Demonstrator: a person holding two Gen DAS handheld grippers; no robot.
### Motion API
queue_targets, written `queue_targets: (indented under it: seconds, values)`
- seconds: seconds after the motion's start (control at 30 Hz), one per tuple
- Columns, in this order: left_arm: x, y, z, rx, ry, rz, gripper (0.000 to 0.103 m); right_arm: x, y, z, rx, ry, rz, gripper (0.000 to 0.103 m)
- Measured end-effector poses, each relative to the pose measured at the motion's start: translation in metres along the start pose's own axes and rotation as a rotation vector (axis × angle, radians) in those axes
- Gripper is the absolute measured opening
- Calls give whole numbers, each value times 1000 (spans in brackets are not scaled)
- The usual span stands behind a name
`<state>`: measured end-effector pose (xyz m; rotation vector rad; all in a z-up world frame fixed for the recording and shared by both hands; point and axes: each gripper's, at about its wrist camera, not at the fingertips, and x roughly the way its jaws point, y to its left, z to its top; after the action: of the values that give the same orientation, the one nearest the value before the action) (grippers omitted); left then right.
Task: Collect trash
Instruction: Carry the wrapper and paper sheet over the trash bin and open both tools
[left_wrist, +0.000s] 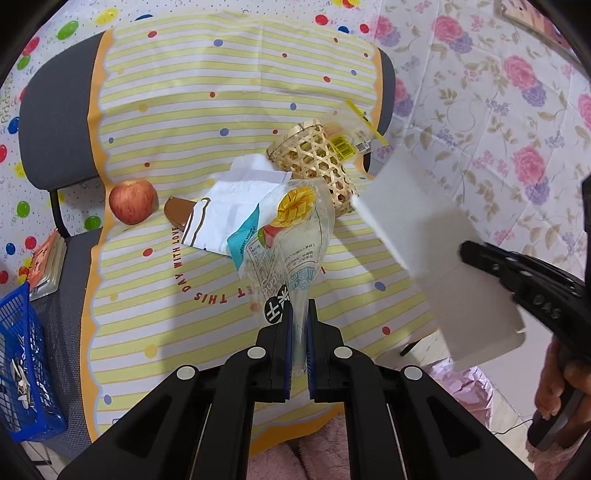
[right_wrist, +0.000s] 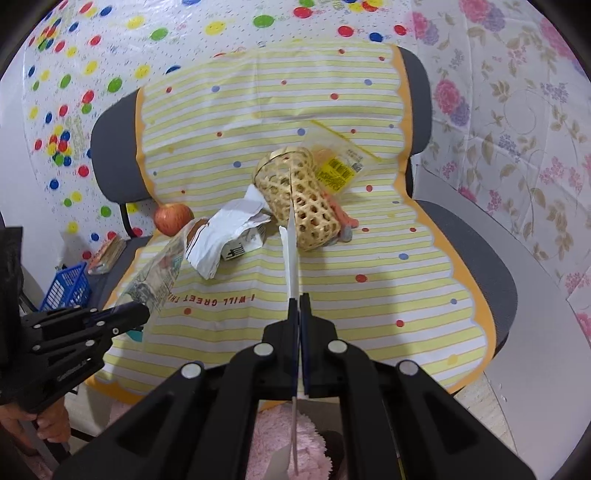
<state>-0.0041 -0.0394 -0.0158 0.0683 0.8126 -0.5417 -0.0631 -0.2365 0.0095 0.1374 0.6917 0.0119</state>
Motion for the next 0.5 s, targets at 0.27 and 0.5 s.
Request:
queue_targets:
  seconds: [0.27,0.5]
  values:
    - [0,-42,-7,43,-11,-80,7,-34,-27,-24,72,-47,-62,2]
    - [-6,-113,-33,215,-28,-207,7,-94,-55,-69,176,-93,-203,2]
